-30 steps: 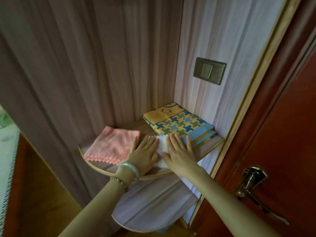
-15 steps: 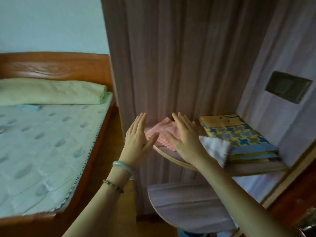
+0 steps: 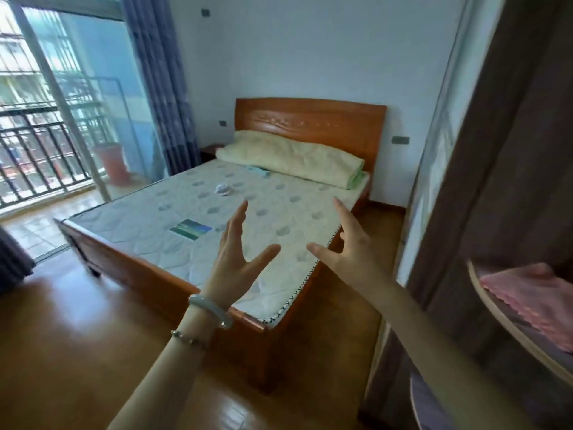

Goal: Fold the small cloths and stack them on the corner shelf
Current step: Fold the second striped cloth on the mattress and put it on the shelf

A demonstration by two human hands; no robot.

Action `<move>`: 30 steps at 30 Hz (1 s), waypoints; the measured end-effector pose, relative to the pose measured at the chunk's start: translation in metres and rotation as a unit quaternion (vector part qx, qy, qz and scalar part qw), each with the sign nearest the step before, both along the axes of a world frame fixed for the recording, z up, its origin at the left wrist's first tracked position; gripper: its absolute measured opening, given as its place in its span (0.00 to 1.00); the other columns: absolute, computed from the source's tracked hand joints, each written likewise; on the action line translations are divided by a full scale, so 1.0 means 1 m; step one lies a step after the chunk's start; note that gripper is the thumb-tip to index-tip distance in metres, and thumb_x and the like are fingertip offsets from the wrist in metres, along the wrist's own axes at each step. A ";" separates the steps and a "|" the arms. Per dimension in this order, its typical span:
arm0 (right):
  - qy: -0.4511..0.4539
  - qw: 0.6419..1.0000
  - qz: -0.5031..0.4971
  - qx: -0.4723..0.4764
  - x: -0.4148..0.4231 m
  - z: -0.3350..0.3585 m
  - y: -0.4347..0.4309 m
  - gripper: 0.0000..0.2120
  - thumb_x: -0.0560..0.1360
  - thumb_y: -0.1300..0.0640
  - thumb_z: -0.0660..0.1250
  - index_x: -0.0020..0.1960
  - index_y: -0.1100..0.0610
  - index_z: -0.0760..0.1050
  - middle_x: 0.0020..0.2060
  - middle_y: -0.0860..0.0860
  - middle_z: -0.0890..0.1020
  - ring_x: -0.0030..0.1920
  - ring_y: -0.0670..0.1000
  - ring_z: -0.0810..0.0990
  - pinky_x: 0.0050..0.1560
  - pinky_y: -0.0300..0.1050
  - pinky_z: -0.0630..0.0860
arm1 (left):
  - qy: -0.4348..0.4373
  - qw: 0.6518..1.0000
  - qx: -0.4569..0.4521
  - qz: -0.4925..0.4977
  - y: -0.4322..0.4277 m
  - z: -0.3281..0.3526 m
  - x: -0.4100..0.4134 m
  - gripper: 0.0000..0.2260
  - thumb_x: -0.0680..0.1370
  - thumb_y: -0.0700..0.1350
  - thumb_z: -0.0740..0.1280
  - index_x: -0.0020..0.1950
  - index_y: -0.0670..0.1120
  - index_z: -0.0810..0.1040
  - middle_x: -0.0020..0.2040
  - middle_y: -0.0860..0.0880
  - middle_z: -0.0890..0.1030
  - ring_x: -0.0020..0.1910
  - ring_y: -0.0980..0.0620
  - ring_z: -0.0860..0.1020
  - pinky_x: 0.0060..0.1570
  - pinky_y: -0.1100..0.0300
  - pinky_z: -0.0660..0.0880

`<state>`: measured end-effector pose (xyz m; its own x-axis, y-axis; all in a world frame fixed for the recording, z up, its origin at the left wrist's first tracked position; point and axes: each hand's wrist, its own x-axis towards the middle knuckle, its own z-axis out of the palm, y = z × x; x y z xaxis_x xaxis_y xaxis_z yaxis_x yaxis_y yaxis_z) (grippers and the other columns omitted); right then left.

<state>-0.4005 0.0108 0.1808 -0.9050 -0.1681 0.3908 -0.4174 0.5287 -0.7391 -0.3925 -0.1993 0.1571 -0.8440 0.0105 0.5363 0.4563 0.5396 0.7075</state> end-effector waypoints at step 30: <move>-0.006 0.979 0.202 0.028 -0.212 -0.031 -0.507 0.45 0.69 0.51 0.75 0.77 0.49 0.51 0.76 0.47 0.58 0.74 0.48 0.60 0.69 0.39 0.59 | -0.041 0.987 0.030 0.153 -0.487 -0.031 -0.119 0.45 0.67 0.58 0.75 0.74 0.61 0.48 0.73 0.65 0.54 0.68 0.67 0.60 0.68 0.58 0.63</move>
